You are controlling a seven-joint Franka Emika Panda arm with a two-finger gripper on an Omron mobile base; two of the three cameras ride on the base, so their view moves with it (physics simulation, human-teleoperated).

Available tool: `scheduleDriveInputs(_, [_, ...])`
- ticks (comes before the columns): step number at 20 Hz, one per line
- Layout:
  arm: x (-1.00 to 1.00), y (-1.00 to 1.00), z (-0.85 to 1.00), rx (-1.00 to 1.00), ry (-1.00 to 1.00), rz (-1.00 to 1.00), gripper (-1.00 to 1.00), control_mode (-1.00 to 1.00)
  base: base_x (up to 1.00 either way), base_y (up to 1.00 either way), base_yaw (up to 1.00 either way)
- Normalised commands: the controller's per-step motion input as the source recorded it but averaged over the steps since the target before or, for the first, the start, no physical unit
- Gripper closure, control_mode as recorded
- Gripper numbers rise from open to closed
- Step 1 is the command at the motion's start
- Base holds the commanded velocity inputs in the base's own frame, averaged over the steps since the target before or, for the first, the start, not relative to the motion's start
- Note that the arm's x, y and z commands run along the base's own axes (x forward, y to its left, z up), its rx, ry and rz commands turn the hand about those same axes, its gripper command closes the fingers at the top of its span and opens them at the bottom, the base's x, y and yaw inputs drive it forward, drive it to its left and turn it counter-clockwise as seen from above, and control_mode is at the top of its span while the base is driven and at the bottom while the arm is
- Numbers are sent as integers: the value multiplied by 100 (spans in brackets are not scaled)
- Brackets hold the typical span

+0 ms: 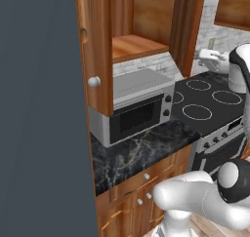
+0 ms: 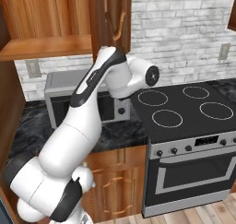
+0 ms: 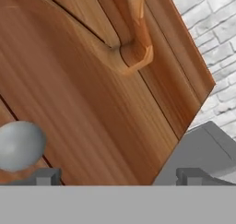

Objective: Close all open cabinet doors.

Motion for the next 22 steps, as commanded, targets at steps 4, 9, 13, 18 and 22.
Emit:
scheduleDriveInputs(4, [37, 100, 2, -1, -2, -5, -100, -100, 0, 0, 0])
scheduleDriveInputs(9, [70, 95, 0, 0, 0, -7, -100, -100, 0, 0, 0])
scheduleDriveInputs(13, [100, 56, 0, 4, 8, -12, -100, -100, 0, 0, 0])
scheduleDriveInputs(18, [100, 51, 0, 0, 13, -20, -100, -100, 0, 0, 0])
scheduleDriveInputs(22, [100, 48, 0, -5, 16, -26, -100, -100, 0, 0, 0])
